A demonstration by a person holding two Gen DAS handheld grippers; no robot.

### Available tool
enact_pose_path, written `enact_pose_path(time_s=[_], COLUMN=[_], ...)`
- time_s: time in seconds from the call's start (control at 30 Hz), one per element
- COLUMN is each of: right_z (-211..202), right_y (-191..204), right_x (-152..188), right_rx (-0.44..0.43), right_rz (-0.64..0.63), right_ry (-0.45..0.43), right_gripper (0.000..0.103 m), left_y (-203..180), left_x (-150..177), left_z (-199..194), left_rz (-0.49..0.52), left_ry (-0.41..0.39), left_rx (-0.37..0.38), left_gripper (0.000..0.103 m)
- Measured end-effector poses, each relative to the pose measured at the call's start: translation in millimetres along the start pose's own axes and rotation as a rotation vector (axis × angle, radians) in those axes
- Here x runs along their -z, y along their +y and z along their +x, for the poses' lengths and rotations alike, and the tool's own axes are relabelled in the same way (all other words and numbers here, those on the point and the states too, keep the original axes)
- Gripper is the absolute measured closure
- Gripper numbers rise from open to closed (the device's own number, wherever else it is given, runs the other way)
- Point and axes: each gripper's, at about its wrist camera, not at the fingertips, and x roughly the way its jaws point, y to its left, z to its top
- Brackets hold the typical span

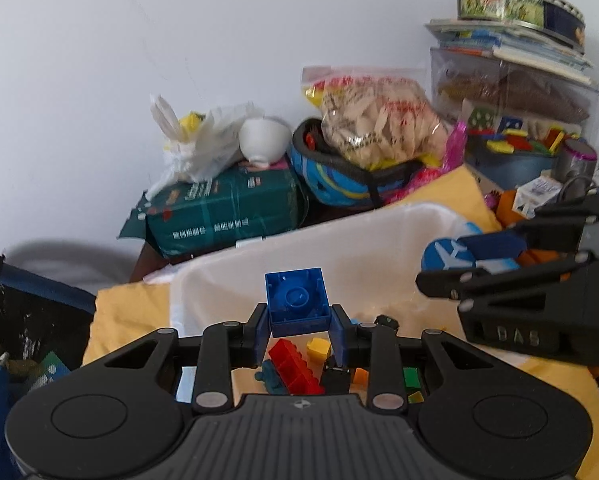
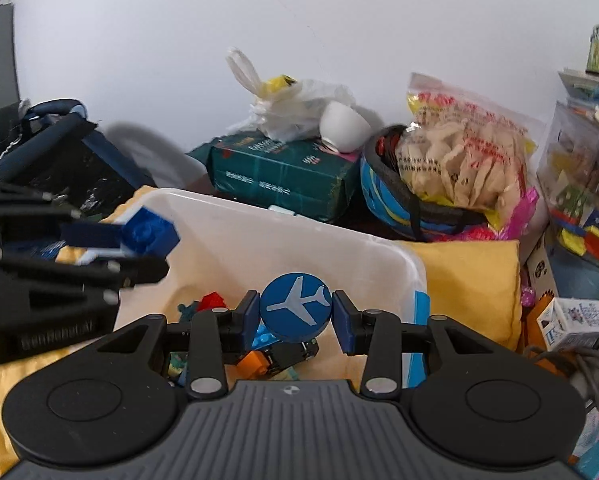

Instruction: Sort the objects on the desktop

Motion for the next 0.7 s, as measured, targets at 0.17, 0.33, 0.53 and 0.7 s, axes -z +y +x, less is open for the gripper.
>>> enact_pose_path(time_s=[0.17,0.33,0.53,0.7], right_z=[26,30,14,1], right_y=[-5,-11,-13,-16], right_x=[3,10,6,4], right_rx=[0.001,-0.009,0.005,-0.001], right_rz=[0.012,0.045,0.028,0.034], right_ry=[0.086,0.118,0.083,0.076], right_gripper=[0.057,0.048,0.034,0.025], left_y=[8,7,-3,-16], left_x=[5,7,4,-2], left_z=[21,19,-8,-40], left_rz=[-0.021,0.0,0.05,0.09], left_ry=[0.059,0.081,-0.008,-0.169], left_rx=[-0.023,-0.037,-0.095,-0.238], left_gripper=[0.067,0.043,0.029,0.02])
